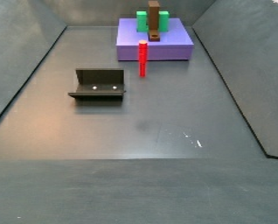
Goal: Pick up the blue object. Move up. Place the blue object on the fixture. Regrasp the blue object. Move to above the board. Insert the blue object.
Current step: Insert the blue object.
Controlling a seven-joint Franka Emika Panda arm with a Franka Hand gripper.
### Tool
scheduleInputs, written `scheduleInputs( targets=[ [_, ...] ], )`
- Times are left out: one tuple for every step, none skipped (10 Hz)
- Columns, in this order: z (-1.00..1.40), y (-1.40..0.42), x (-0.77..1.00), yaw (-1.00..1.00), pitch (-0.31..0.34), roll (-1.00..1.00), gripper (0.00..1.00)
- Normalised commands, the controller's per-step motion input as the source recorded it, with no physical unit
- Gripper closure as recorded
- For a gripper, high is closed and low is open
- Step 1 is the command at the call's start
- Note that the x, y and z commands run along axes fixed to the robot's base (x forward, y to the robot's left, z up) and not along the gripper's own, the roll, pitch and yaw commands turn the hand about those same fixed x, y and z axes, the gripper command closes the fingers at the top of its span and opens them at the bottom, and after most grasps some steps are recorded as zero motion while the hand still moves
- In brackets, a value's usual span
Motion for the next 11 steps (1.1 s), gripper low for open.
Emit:
scheduleInputs(
  targets=[
    [-0.70,0.08,0.00,-0.03,0.026,-0.22,1.00],
    [-0.63,0.04,0.00,0.00,0.026,-0.10,1.00],
    [-0.55,0.00,0.01,-0.01,0.077,0.00,1.00],
    [-0.43,-0.11,0.00,0.00,0.046,0.00,1.00],
    [-0.39,-0.17,0.00,0.00,0.003,0.00,1.00],
    [-0.42,-0.11,0.00,0.00,0.000,-0.03,1.00],
    [-0.45,-0.08,0.00,0.00,0.039,-0.08,1.00],
    [-0.49,-0.05,0.07,-0.06,0.090,-0.14,1.00],
    [-0.45,-0.01,0.07,-0.11,0.076,-0.15,1.00],
    [-0.35,0.00,0.03,-0.07,0.069,-0.11,1.00],
    [-0.29,0.00,0.06,-0.07,0.063,-0.11,1.00]
  ],
)
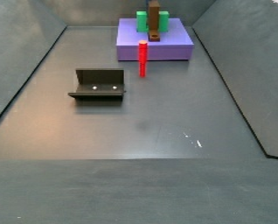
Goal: Pick up the blue object. Move up. Place the blue object on the fixture. Regrasp the blue object. Move to above the board. Insert the blue object.
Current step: Insert the blue object.
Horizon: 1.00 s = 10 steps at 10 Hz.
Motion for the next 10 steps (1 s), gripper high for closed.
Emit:
scheduleInputs(
  targets=[
    [-0.24,-0.01,0.07,-0.06,0.063,-0.11,1.00],
    [-0.13,-0.08,0.05,-0.05,0.104,-0.09,1.00],
    [0.00,-0.15,0.00,-0.12,0.130,-0.04,1.00],
    [0.00,-0.19,-0.02,-0.13,0.124,-0.03,1.00],
    [0.00,-0.19,-0.02,-0.06,0.013,-0.03,1.00],
    [0.00,-0.13,0.00,-0.05,0.020,-0.03,1.00],
    [-0.07,0.00,0.00,-0.06,0.026,-0.02,1.00],
    [-0.14,0.00,0.02,-0.05,0.050,0.00,1.00],
    [-0.16,0.09,0.03,-0.04,0.059,0.00,1.00],
    [-0.17,0.09,0.00,-0.03,0.057,0.01,1.00]
  ],
)
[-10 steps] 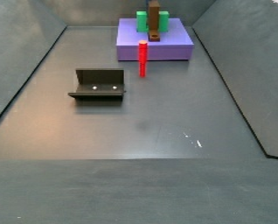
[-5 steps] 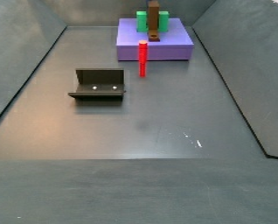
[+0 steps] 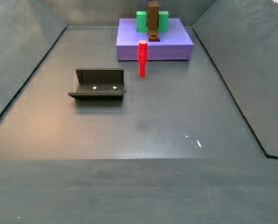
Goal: Pick up the blue object. Move up. Place the blue object on the fixture. Regrasp the blue object. Move to above the board. Insert the blue object.
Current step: Insert the blue object.
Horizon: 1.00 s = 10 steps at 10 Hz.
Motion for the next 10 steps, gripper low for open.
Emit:
scheduleInputs(
  targets=[
    [-0.16,0.06,0.00,-0.02,0.046,0.01,1.00],
    [-0.13,0.10,0.00,-0.03,0.054,0.00,1.00],
    [-0.08,0.10,0.00,-0.02,0.021,0.00,1.00],
    [0.00,0.13,0.00,-0.03,0.011,-0.06,1.00],
    [0.00,0.08,-0.08,-0.04,0.006,-0.05,1.00],
    [0.00,0.01,-0.09,-0.01,0.000,-0.02,1.00],
    [0.00,0.00,-0.08,0.00,0.000,-0.01,1.00],
    [0.00,0.00,-0.06,0.00,0.000,0.00,1.00],
    [-0.03,0.00,-0.03,0.00,0.000,0.00,1.00],
    [-0.19,0.00,0.00,0.01,0.000,0.04,1.00]
  ],
)
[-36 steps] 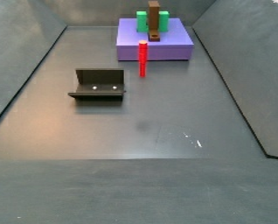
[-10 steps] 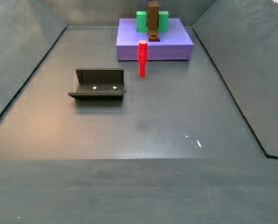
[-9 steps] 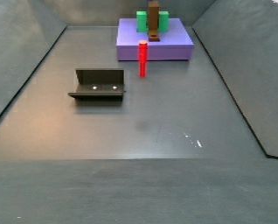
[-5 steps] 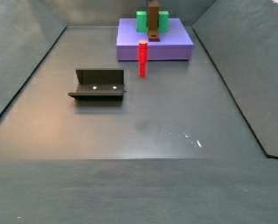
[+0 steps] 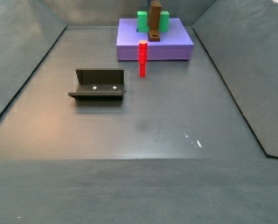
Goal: Pick up the blue object. Move up. Place the blue object on the fixture. Regrasp the blue object. Move to above the board. Insert the blue object.
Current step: Insert the blue object.
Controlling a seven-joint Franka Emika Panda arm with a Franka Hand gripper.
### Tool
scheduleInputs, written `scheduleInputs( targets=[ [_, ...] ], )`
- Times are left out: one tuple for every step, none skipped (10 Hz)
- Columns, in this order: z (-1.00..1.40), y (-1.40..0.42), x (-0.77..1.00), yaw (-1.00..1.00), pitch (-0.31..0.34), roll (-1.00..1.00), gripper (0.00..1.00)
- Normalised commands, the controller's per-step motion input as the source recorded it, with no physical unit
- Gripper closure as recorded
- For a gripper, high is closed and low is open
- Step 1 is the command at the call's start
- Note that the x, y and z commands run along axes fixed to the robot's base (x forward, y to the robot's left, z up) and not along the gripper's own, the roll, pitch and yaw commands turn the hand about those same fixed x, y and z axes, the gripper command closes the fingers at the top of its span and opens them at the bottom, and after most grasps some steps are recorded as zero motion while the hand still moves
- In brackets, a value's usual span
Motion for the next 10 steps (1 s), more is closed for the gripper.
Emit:
scheduleInputs(
  targets=[
    [-0.25,0.00,0.09,0.04,0.000,0.04,1.00],
    [-0.27,0.00,0.13,0.03,0.000,0.07,1.00],
    [-0.28,0.00,0.14,0.02,0.000,0.08,1.00],
    [-0.29,0.00,0.13,0.02,0.000,0.09,1.00],
    [-0.31,-0.01,0.07,0.03,0.000,0.12,1.00],
    [-0.44,-0.04,0.00,0.06,-0.006,0.13,1.00],
    [-0.50,-0.06,0.00,0.07,-0.023,0.12,1.00],
    [-0.51,-0.06,0.00,0.06,-0.021,0.11,1.00],
    [-0.45,0.00,0.00,0.01,0.000,0.04,1.00],
    [0.00,0.00,0.00,0.00,0.000,0.00,1.00]
  ],
)
